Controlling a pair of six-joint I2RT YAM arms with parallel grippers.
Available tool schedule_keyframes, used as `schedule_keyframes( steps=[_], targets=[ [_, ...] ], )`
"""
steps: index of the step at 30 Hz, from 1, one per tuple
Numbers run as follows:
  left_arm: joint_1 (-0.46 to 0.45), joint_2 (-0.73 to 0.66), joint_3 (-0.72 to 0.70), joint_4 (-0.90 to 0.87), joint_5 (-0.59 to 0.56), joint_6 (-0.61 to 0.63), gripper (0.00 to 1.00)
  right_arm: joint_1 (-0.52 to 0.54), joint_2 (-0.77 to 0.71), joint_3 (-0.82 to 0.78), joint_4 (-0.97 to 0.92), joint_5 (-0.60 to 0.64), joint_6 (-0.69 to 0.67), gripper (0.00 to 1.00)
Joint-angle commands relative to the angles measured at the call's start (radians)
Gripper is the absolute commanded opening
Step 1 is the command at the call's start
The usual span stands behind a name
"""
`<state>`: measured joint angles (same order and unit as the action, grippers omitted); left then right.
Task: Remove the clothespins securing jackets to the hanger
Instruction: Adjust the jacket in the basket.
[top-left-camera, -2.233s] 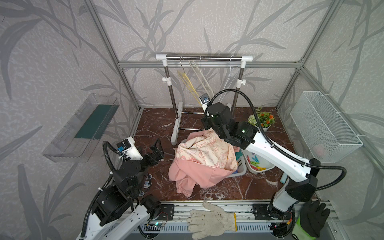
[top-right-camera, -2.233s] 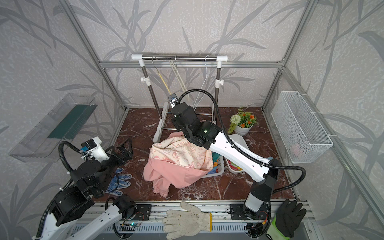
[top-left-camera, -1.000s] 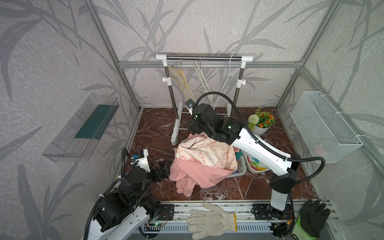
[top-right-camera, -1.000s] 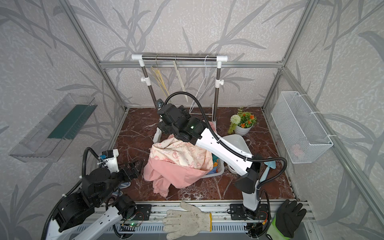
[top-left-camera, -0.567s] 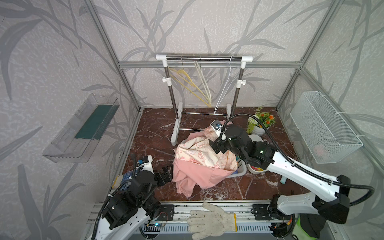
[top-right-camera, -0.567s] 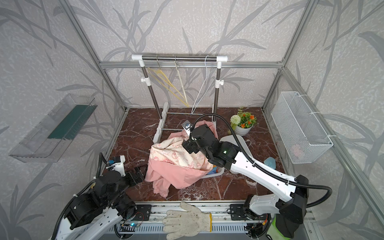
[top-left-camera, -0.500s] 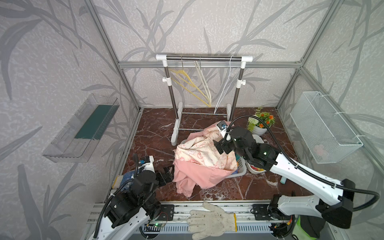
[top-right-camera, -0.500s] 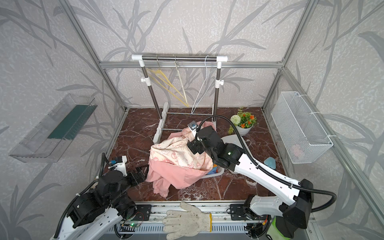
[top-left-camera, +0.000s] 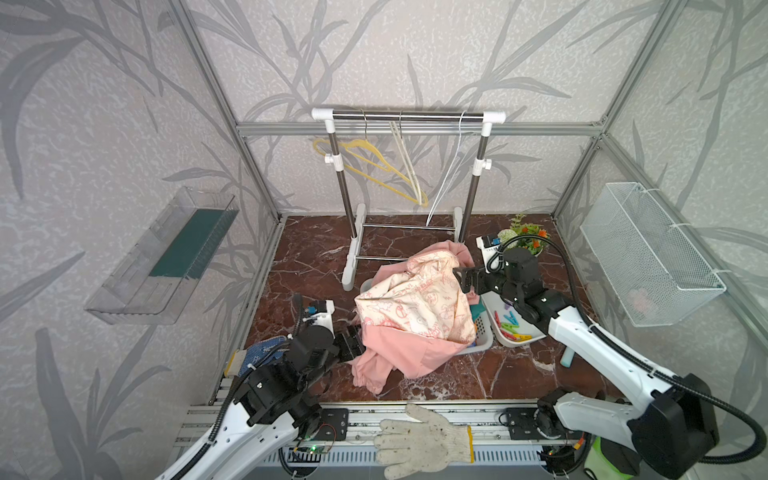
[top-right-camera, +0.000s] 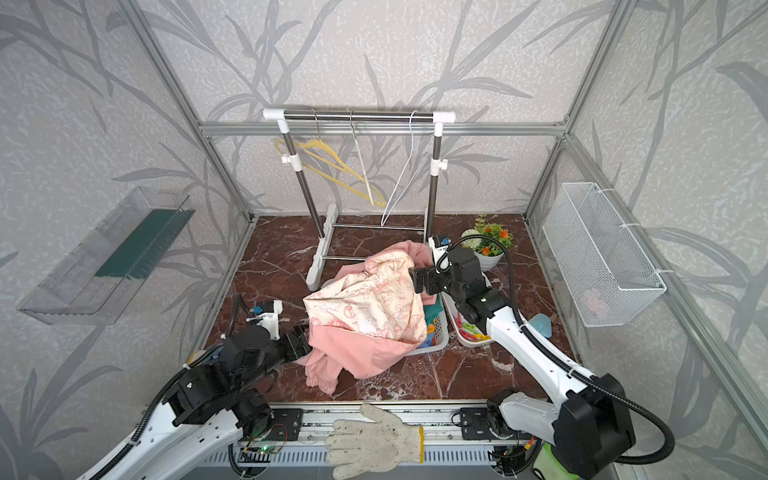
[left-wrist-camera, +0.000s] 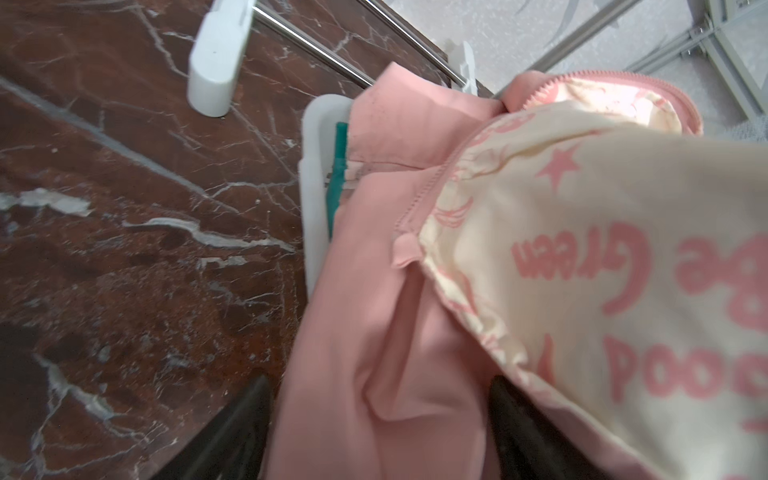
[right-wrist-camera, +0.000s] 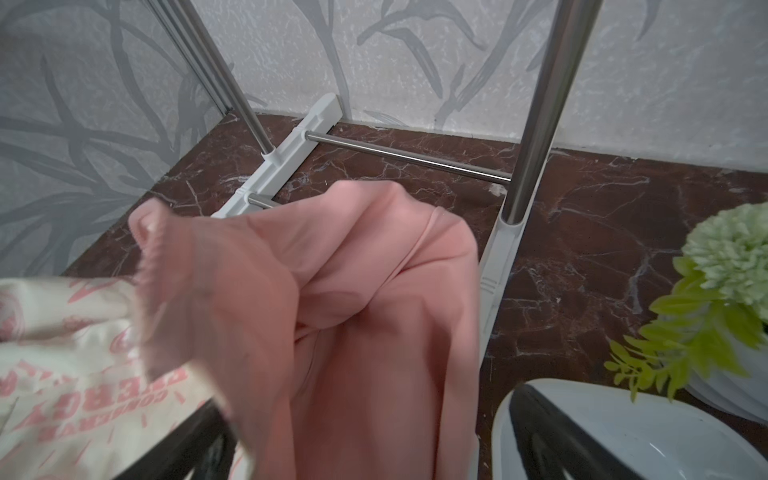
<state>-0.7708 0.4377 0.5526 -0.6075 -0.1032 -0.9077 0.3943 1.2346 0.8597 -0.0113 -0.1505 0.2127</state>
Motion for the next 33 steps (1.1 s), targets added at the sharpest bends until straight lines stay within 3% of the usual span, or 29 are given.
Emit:
schedule_keyframes(
  steps=[1,4,7,9,10,15,20,29,33],
  targets=[
    [-0.086,0.081,0.02,0.13,-0.032,0.005,0.75,-0.069,0.104,-0.021,0.18,-0.19,0.102,0.99],
    [-0.177,0.191,0.059,0.167,-0.084,0.028,0.73,-0.087,0.184,-0.001,0.245,-0.25,0.125,0.99],
    [-0.193,0.314,0.097,0.211,-0.081,0.052,0.72,-0.096,0.262,0.025,0.281,-0.314,0.163,0.99],
    [-0.19,0.392,0.126,0.215,-0.122,0.045,0.62,-0.097,0.304,0.028,0.322,-0.371,0.192,0.96],
    [-0.191,0.423,0.142,0.212,-0.142,0.044,0.59,-0.097,0.316,0.027,0.341,-0.4,0.203,0.91],
    [-0.171,0.546,0.233,0.23,-0.224,0.157,0.47,-0.071,0.316,-0.011,0.414,-0.504,0.231,0.4],
    [-0.049,0.646,0.288,0.29,-0.153,0.239,0.37,0.029,0.197,-0.051,0.32,-0.474,0.144,0.19],
    [0.064,0.927,0.412,0.355,-0.114,0.33,0.31,0.249,0.108,-0.128,0.123,-0.292,0.067,0.1],
    [0.094,1.054,0.482,0.355,-0.104,0.379,0.34,0.292,0.127,-0.164,0.067,-0.163,0.069,0.08]
  ],
)
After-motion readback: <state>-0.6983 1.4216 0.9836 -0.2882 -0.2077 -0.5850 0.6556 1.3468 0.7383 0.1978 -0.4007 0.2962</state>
